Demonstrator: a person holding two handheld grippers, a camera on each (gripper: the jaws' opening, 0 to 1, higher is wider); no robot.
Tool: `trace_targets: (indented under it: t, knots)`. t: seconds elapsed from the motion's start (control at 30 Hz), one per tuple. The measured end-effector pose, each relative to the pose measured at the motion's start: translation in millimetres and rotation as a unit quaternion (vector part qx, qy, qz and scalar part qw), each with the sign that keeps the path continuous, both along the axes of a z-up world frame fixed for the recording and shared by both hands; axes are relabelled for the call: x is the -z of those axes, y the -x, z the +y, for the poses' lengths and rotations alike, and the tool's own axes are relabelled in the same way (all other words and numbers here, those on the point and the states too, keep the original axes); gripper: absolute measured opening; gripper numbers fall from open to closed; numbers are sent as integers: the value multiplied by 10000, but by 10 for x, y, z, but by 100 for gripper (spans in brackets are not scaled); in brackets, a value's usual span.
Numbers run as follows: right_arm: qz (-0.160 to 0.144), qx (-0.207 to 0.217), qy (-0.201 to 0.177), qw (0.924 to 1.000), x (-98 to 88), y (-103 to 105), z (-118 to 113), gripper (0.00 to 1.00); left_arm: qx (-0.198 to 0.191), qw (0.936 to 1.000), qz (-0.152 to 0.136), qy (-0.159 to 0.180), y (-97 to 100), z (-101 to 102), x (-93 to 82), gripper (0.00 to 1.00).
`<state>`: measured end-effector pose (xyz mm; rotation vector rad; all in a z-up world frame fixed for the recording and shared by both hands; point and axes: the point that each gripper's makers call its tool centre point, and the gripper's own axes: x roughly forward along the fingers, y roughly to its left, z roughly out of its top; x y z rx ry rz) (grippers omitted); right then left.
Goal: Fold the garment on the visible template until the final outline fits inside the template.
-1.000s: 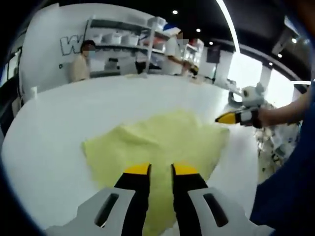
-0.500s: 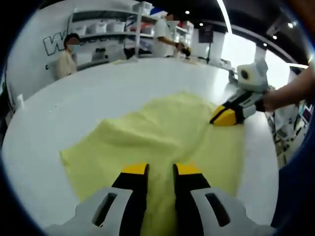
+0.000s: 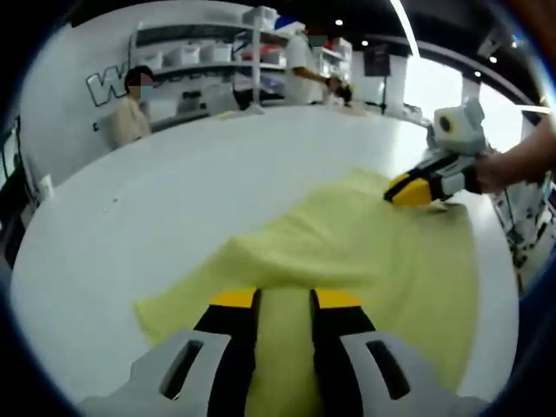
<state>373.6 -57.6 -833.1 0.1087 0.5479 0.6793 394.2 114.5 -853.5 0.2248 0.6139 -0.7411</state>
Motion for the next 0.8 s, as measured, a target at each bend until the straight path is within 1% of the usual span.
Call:
trace_targets:
  t: [0.03, 0.07, 0.1, 0.13, 0.2, 0.27, 0.3, 0.33, 0.37, 0.4, 0.43, 0.47, 0.5, 0.53, 0.57, 0.6, 0.63, 0.7, 0.73, 0.77, 0.8]
  knots:
    - [-121, 82, -72, 9999, -64, -47, -9, 19, -25, 10000, -7, 9, 0, -6, -13, 25]
    - [-256, 133, -143, 9995, -137, -96, -29, 17, -78, 10000, -18, 26, -61, 18, -14, 26]
    - [-280, 142, -14, 9995, -106, -141, -75, 16, -119, 9999, -49, 22, -105, 41, -17, 27]
    - [-272, 133, 142, 9994, -20, -177, -120, 18, -132, 9999, -75, 1, -109, 47, -17, 28]
    - [-112, 119, 333, 9993, 110, -206, -160, 21, -167, 9998, -109, -19, -125, 63, -19, 33]
    - [-104, 114, 364, 9992, 187, -257, -174, 21, -235, 9996, -138, -4, -146, 94, -21, 38]
    - [-98, 119, 385, 9991, 202, -264, -180, 18, -250, 9996, -147, 3, -157, 109, -17, 40]
    - [-314, 169, 554, 9978, 206, -336, -237, 15, -285, 9994, -193, 0, -178, 136, -21, 42]
    - [-343, 192, 607, 9974, 194, -366, -259, 14, -297, 9994, -197, 6, -179, 140, -28, 42]
    - [-372, 216, 661, 9969, 182, -396, -282, 14, -307, 9993, -216, 17, -185, 151, -39, 39]
    - [-414, 233, 740, 9961, 174, -420, -309, 15, -384, 9990, -235, 8, -205, 169, -48, 31]
    - [-416, 238, 753, 9960, 171, -429, -318, 15, -494, 9984, -238, -165, -223, 245, -27, 25]
    - [-412, 216, 757, 9960, 167, -437, -333, 12, -475, 9984, -286, -81, -252, 265, -47, 21]
    - [-414, 199, 785, 9959, 168, -437, -347, 8, -537, 9982, -274, -78, -273, 301, -41, 20]
    - [-457, 172, 878, 9949, 175, -443, -370, 5, -576, 9980, -263, 0, -305, 346, -28, 22]
    - [-643, 117, 1194, 9907, 175, -474, -454, 2, -622, 9977, -281, 36, -329, 391, -15, 22]
    - [-643, 124, 1190, 9907, 177, -477, -471, 0, -617, 9976, -307, 2, -333, 407, -14, 18]
    - [-645, 136, 1183, 9908, 170, -477, -512, 0, -655, 9972, -337, -119, -340, 454, -2, 10]
    - [-676, 132, 1189, 9905, 163, -485, -518, 0, -660, 9971, -367, -112, -350, 467, -10, 8]
    - [-708, 114, 1221, 9899, 163, -487, -526, 0, -663, 9971, -353, -82, -359, 500, -6, 8]
    - [-866, 86, 1428, 9859, 158, -522, -578, 0, -636, 9974, -320, 46, -353, 498, -1, 8]
